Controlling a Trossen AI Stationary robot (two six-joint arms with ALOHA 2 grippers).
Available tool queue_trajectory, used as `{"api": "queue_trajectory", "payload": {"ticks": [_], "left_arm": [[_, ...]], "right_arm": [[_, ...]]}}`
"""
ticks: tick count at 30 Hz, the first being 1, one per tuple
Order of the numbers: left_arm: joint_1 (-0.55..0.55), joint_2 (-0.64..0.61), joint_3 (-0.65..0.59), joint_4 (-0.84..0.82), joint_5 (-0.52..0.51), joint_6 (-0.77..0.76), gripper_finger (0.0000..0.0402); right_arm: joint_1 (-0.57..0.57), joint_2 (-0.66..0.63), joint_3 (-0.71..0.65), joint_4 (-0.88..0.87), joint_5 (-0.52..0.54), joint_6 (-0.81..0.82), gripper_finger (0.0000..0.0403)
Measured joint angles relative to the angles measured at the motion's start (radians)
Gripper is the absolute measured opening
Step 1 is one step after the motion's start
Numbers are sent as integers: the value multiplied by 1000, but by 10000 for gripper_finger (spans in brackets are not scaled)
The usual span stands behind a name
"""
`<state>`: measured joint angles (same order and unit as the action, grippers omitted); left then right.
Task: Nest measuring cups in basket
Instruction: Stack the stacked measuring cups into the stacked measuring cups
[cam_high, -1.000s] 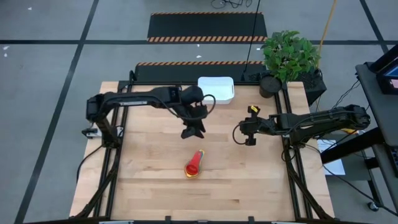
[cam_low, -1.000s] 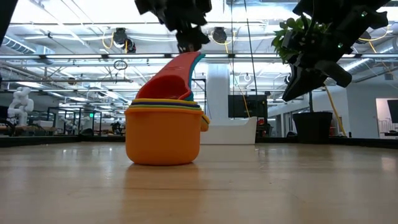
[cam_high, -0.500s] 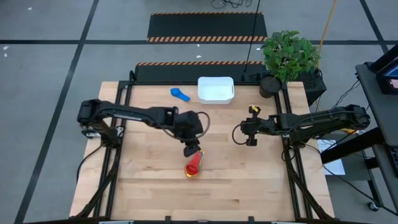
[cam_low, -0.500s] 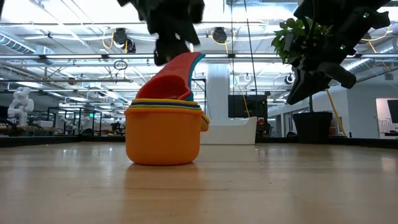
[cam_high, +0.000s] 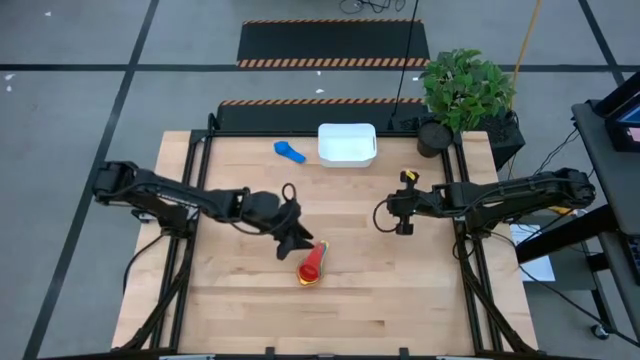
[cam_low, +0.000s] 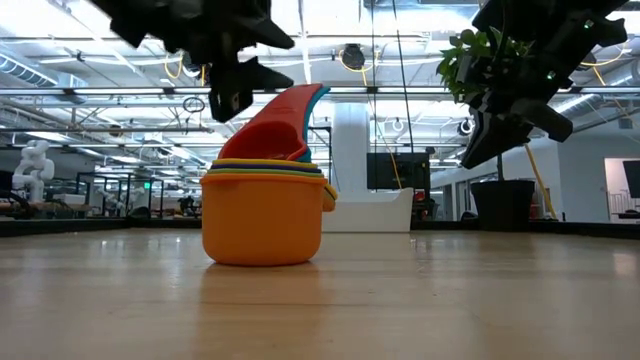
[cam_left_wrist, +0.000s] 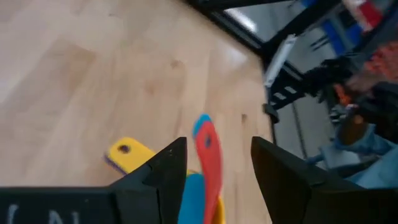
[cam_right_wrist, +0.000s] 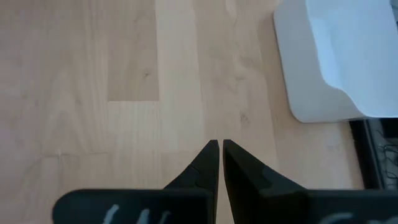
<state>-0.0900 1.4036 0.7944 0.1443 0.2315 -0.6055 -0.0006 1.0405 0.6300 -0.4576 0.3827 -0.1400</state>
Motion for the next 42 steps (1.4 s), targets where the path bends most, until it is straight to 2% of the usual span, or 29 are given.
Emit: {"api": "queue_trajectory", "payload": {"ticks": [7,11,18,24,34,37,42], "left_arm": [[-16,7,-142,250,-26,-29,246],[-26,23,-151,270,-25,-36,283],[-57,116,-152,409,-25,-43,298],[-69,163,-152,505,-24,-59,257],[-66,166,-152,512,-42,-52,102],[-66,166,-152,512,-51,-40,81],[-63,166,-152,511,-66,-16,74]], "right_arm": [[0,0,0,25,-48,0,13],[0,0,0,27,-48,-4,13],[0,0,0,27,-46,-5,13],[0,0,0,27,-46,-7,13],[0,0,0,28,-45,-11,13],[0,0,0,27,-44,-10,13],[0,0,0,27,-44,-12,13]]}}
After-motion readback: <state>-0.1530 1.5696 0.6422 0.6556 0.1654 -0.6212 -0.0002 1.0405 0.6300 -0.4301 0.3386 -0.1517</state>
